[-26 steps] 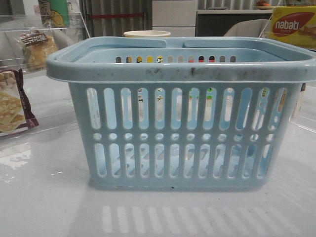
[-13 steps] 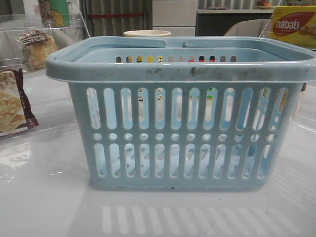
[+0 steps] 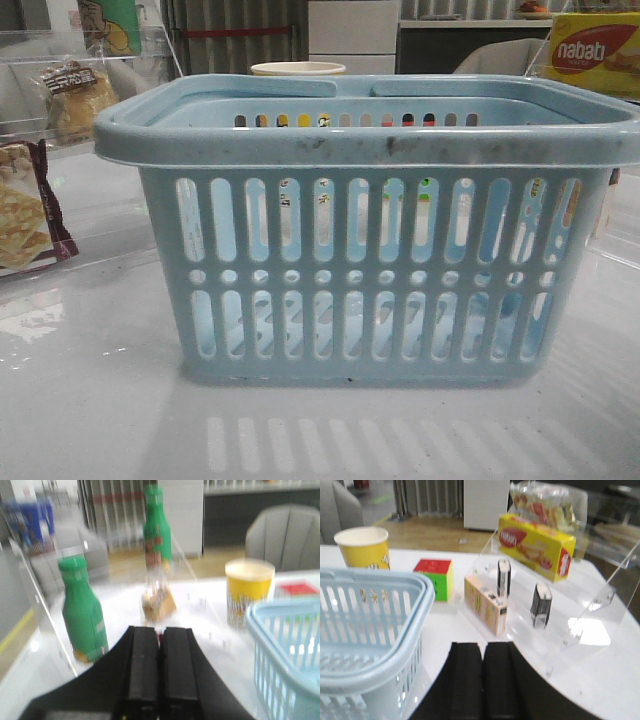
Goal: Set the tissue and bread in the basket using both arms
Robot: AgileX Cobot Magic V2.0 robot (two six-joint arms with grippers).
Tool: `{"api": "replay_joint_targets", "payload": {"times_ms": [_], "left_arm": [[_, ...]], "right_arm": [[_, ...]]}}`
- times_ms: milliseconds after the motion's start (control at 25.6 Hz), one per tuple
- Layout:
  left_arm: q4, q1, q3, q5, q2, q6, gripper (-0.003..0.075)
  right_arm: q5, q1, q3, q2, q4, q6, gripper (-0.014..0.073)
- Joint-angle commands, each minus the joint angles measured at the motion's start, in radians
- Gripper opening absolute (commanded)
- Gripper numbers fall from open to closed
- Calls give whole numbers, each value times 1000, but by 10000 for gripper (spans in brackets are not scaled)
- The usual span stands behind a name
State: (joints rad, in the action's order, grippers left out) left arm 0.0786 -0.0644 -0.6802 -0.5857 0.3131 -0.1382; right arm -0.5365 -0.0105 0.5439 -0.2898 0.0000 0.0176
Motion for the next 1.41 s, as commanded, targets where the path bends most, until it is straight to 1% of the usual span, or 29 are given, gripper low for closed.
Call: {"api": "replay_joint_targets", "payload": {"times_ms": [0, 117, 391, 430, 469, 547, 586, 625, 664, 703, 820, 938, 1211, 1289, 1367], "left_arm": [[10, 2, -27, -30, 77, 2, 91], [12, 2, -25, -95, 136, 2, 91], [19, 2, -6, -94, 231, 2, 94], [19, 2, -6, -93, 237, 2, 115], [21, 2, -6, -82, 242, 2, 164], [23, 2, -6, -58, 244, 2, 321], [23, 2, -6, -51, 244, 2, 402], [23, 2, -6, -45, 244, 2, 452], [23, 2, -6, -43, 244, 2, 487], [23, 2, -6, -43, 244, 2, 495], [23, 2, -6, -43, 244, 2, 494], [23, 2, -6, -43, 244, 2, 494], [23, 2, -6, -43, 244, 2, 487], [23, 2, -6, -43, 244, 2, 487], [23, 2, -6, -43, 244, 2, 487]], "right_arm": [[-11, 3, 34, -84, 0, -6, 55], [-49, 3, 34, -156, 0, -6, 55], [-61, 3, 34, -282, 0, -6, 64], [-62, 3, 34, -297, 0, -6, 96], [-62, 3, 34, -309, 0, -6, 153], [-60, 3, 34, -335, 0, -6, 381], [-60, 3, 34, -349, 0, -6, 462], [-60, 3, 34, -361, 0, -6, 535], [-59, 3, 34, -374, 0, -6, 582], [-56, 3, 34, -388, 0, -6, 599], [-26, 12, 46, -431, -18, -5, 589], [-26, 59, 96, -495, -20, 1, 589], [-25, 216, 273, -720, -20, 1, 589], [-14, 243, 328, -788, -13, 1, 589], [-3, 248, 392, -864, 0, 1, 589]]}}
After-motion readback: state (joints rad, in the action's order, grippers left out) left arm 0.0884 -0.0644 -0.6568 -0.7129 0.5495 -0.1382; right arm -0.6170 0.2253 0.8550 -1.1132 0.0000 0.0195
